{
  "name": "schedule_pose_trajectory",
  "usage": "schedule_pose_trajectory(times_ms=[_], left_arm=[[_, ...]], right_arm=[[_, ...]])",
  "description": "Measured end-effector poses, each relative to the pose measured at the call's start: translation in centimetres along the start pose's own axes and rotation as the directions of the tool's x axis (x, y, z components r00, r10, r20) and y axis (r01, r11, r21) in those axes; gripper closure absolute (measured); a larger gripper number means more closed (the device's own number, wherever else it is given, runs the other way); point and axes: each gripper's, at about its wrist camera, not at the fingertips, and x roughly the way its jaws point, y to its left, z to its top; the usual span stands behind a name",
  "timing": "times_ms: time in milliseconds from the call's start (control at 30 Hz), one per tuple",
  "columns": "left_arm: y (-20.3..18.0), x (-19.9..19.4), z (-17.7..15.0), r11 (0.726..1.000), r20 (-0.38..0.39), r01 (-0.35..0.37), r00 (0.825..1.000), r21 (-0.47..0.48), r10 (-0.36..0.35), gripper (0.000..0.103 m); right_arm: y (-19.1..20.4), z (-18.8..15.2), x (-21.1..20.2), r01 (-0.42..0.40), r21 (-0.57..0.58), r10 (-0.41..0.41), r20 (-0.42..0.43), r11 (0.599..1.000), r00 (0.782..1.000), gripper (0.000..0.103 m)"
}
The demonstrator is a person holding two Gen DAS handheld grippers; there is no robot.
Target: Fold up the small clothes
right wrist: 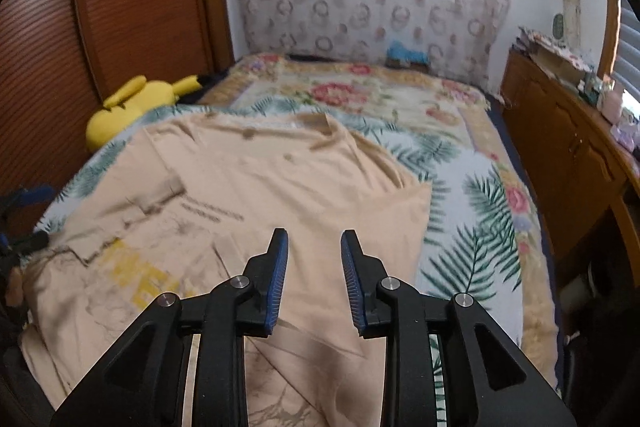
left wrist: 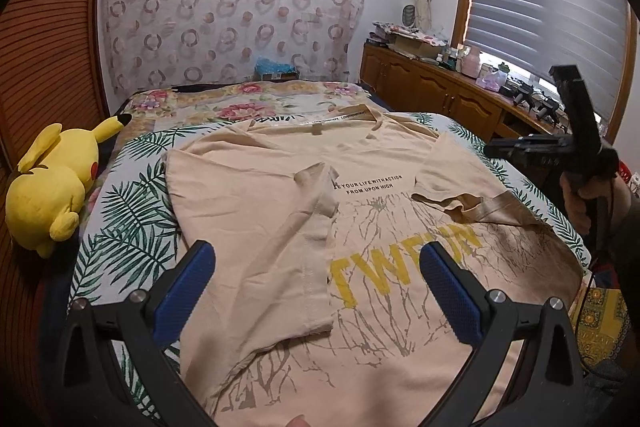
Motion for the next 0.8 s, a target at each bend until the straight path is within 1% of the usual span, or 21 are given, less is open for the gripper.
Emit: schedule_pose_trajectory(times_ms=[133,267,300,333,400,667,800], left_arm=[[-0.4,0.0,-0.1,1.000,-0.002,-0.004,1.000,0.007,0.004,0.000],[-0.6,-0.1,0.0,1.000,0.002,-0.005,1.000,0.009,0.005,0.000],[-0.6,-0.1,0.1,1.000,0.002,-0.005,1.000,0.008,0.005,0.000],[-0.6,-0.1,0.1,1.000,0.002,-0.006,1.000,0.008,0.006,0.000],[-0.6,-0.1,0.1,1.000,0.002,-0.004,1.000,0.006,0.004,0.000],[-0.6,0.1,-0.2,1.000,-0.003,0.000,1.000,-0.003,0.000,0.000],[-0.8,0.3,-0.3,1.000,-0.011,0.002,1.000,0.000,-0.002,0.000]], right_arm=[[0.8,-0.9,1.5,-0.019,-0.003,0.019,-0.032,1.000,0.999,0.077],[1.4,-1.5,1.7,-0.025,-0.011,0.024,-0.041,1.000,0.999,0.076],[1.5,-1.6,1.7,-0.024,-0.013,0.024,-0.045,1.000,0.999,0.073],[1.6,-1.8,1.6,-0.019,-0.013,0.018,-0.048,1.000,0.999,0.065],[1.4,-2.2,1.4,-0.015,-0.007,0.014,-0.054,1.000,0.998,0.061],[-0.3,-4.7,0.1,0.022,0.033,-0.019,-0.086,0.999,0.996,0.060],[-1.0,-6.1,-0.5,0.026,0.050,-0.021,-0.101,0.998,0.995,0.060]])
